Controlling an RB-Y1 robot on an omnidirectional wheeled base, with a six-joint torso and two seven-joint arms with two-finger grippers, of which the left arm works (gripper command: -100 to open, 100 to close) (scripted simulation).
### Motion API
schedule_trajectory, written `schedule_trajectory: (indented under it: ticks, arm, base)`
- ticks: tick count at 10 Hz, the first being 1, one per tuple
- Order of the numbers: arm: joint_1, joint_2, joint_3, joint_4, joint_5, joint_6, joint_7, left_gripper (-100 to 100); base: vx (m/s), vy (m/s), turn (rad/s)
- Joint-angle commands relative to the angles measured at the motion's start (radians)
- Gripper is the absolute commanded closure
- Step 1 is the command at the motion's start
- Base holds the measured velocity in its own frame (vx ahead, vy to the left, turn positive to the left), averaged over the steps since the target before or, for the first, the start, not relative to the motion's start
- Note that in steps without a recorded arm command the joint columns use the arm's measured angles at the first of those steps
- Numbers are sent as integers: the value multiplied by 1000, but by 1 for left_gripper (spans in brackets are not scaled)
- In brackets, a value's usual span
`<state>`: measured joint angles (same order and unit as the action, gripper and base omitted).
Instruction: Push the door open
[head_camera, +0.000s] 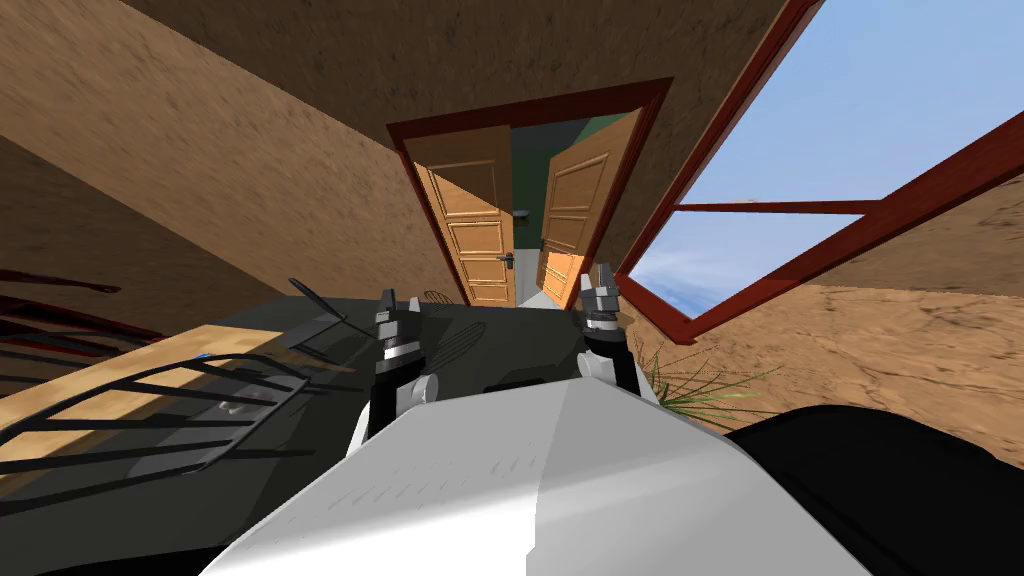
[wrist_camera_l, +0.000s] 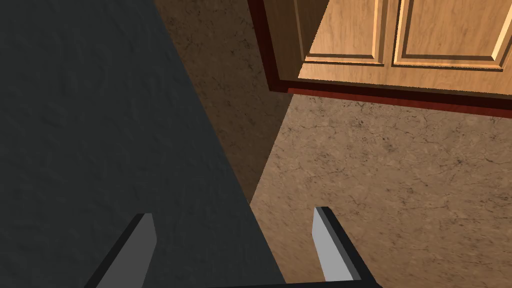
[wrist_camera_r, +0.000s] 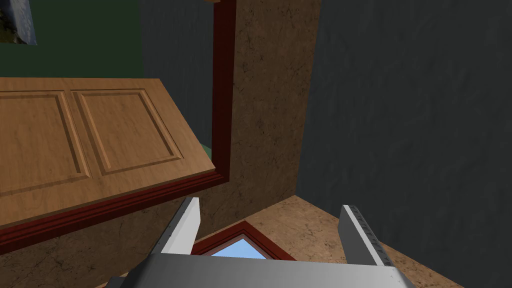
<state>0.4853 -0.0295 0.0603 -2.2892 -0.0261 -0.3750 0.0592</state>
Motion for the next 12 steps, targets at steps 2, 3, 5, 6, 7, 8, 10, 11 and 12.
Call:
schedule_trajectory:
  ticks: [2,3,5,6,7,8,10,11,12]
  arm:
    - [-35,17,1,60,6,-5,0,-100]
    - [-51,24,1,88,8,-7,0,-100]
    - [-73,32,1,126,12,-10,-1,-100]
    - [-85,37,1,146,14,-12,-1,-100]
    - [-96,41,2,167,15,-14,-1,-100]
    - [-108,46,2,187,17,-16,-1,-100]
    - [-138,55,2,238,22,-20,-1,-100]
    - [-152,60,3,264,24,-22,-1,-100]
    - [-167,65,3,289,27,-24,-1,-100]
  base:
    - [73,-44,-40]
    - [143,12,-48]
    - [101,5,-32]
    - [86,-14,-30]
    - [89,-13,-31]
    - [81,-12,-30]
    - [76,-16,-38]
    - [94,2,-39]
    - [96,-11,-41]
